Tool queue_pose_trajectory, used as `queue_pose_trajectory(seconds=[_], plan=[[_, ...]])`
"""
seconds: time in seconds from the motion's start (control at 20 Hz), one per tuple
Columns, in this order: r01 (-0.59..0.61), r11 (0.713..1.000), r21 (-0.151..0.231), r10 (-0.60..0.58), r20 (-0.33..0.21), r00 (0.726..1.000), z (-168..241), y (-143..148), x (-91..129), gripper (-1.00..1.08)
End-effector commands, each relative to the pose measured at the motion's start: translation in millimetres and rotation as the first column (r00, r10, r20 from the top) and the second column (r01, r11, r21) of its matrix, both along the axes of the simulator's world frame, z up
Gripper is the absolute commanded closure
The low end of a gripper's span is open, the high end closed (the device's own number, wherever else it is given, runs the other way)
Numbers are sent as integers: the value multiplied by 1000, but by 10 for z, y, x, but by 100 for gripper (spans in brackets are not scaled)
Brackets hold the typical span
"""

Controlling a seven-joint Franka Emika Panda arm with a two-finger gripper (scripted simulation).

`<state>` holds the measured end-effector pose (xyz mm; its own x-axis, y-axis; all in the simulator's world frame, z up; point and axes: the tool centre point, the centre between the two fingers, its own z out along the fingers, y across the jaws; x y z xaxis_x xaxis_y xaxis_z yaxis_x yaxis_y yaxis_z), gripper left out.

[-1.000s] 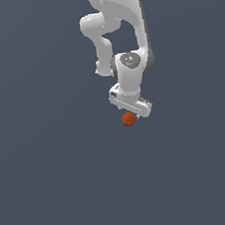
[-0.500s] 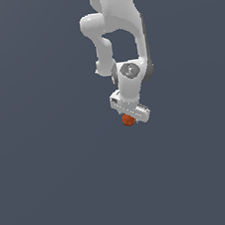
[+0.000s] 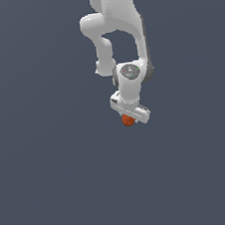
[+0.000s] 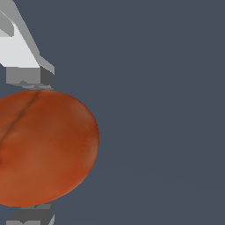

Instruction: Pick up the object and move it to a goal position.

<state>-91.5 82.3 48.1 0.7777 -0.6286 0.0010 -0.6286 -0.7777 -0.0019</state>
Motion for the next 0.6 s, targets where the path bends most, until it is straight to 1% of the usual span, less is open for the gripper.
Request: queue_pose_trajectory(seconds=[0.0,0.3,0.55], plan=[[1,1000,-1,-1,-2,1000,-12,-8,-5,108],[0,1000,0,0,0,1000,24,-17,6,108],[0,1000,0,0,0,1000,177,-122,42,108]])
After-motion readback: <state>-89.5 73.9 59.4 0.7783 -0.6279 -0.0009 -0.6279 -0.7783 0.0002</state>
